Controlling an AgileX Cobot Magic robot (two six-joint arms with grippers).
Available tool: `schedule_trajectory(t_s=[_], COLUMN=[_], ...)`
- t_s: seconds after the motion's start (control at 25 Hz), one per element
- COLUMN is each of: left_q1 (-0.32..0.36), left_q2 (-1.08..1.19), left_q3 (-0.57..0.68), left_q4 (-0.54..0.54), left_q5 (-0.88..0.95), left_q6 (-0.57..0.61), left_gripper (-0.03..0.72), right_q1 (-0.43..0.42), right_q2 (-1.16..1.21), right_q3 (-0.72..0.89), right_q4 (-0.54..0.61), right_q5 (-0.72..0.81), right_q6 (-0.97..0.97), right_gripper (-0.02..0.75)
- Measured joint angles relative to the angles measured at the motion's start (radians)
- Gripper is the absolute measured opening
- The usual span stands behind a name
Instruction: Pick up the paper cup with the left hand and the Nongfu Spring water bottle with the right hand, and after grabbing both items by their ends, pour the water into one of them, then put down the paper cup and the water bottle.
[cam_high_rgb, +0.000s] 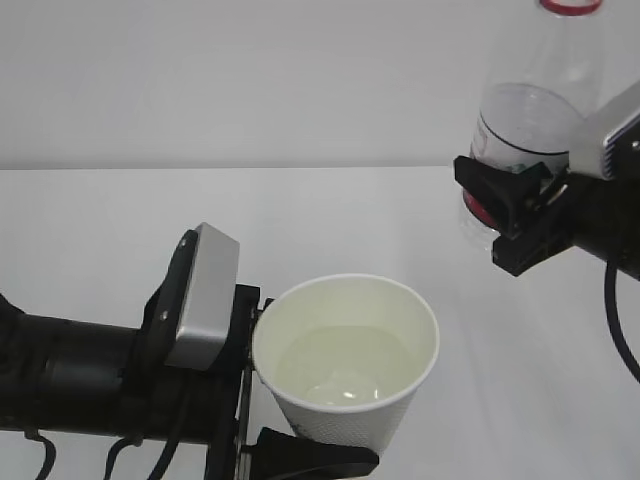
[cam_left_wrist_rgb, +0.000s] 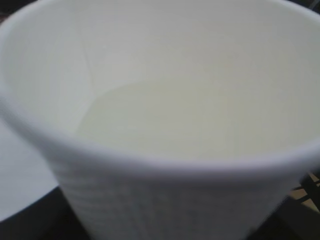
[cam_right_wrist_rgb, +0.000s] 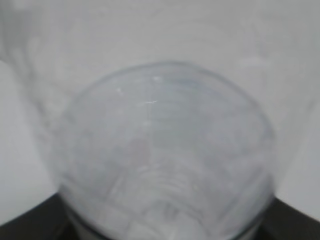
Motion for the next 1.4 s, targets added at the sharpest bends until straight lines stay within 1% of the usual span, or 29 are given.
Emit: schedule_trajectory(t_s=[0.2,0.56,1.12,1.4], left_q1=[0.000,0.000,0.000,0.000], left_q2=[0.000,0.000,0.000,0.000], left_q3=[0.000,0.000,0.000,0.000], left_q4=[0.000,0.000,-0.002,-0.016], left_q5=[0.000,0.000,0.000,0.000], left_q6=[0.000,0.000,0.000,0.000], left_gripper=[0.543,0.543,0.543,0.543], right_q1=[0.000,0.000,0.000,0.000], right_q2=[0.000,0.000,0.000,0.078], right_q3=[0.063,0.126,0.136,0.134], right_q4=[0.155,0.348,0.485,0.503], right_q5=[-0.056,-0.082,-0.093,-0.140], right_q6=[-0.012,-0.054,-0.132,-0.156], right_gripper=[0.447,0.447,0.447,0.446])
